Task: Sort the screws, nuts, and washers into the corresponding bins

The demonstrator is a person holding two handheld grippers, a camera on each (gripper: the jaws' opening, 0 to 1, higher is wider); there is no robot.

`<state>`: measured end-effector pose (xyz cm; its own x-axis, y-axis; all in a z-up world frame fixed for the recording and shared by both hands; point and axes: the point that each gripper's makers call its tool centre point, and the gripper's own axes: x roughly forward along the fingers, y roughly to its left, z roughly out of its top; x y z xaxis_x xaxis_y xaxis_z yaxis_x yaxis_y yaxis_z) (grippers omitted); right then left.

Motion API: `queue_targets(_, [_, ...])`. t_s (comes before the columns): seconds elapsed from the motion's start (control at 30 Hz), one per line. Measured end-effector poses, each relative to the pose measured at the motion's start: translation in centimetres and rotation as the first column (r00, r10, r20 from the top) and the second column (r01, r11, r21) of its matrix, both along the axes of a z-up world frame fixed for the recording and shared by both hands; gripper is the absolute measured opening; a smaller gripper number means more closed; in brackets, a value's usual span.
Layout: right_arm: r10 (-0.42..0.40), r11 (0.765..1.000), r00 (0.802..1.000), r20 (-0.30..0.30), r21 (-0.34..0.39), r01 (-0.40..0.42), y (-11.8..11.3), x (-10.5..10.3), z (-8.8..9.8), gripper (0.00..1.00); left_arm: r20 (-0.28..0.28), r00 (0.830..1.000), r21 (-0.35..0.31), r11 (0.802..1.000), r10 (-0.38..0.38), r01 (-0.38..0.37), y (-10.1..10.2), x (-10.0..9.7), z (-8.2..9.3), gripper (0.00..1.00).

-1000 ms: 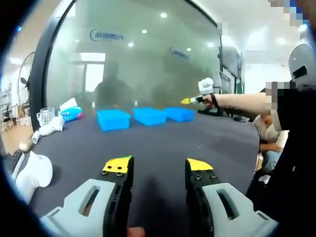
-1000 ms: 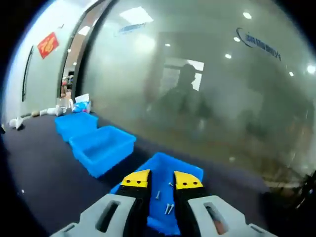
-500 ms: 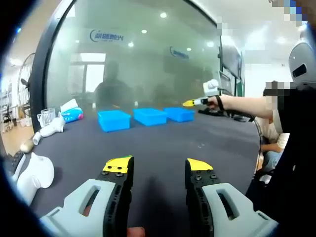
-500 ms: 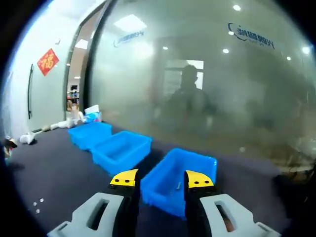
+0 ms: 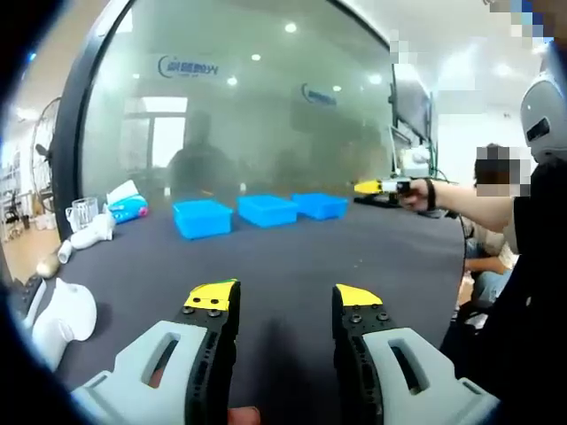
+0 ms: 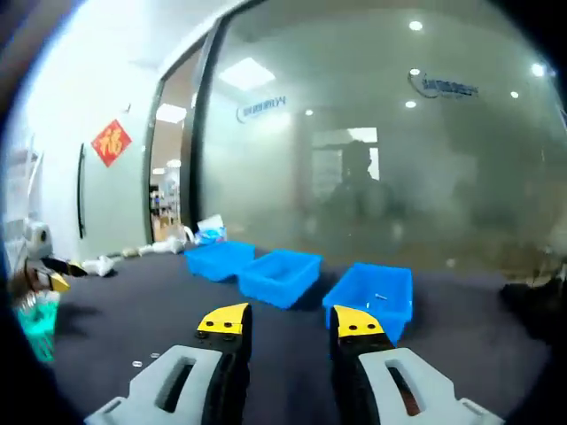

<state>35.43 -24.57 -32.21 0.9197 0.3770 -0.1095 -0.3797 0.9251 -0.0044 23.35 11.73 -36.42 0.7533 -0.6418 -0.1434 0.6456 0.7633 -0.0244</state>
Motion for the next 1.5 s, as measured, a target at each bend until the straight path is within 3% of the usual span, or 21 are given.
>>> queue_targets(0.2, [-0.019,1.0,0.999,0.038,-0.015,0.02,-0.7,-3.8,-0.3,0.32,0.007,1.0,0.0,1.0,0.001,-0.001,0.0,0.0,0.3,0.41])
queue_targets(0.3, [-0.043,0.992,0.995,0.085,-0.115,0.052,-1.4,-5.5,-0.4,0.32,0.01,1.0,-0.001,1.0,0.002,-0.002,0.0,-0.1,0.4,0.41])
queue_targets(0.67, [-0.068,0.997,0.991,0.114,-0.015,0.07,-1.7,-11.2,1.2,0.31,0.019,1.0,0.014,1.0,-0.021,0.021,-0.9,-0.8,0.9,0.41])
queue_targets(1.5, [-0.002,1.0,0.995,0.103,-0.028,0.005,0.4,-12.6,0.3,0.31,0.024,0.999,0.016,1.0,-0.023,0.022,-1.0,-0.7,1.3,0.41])
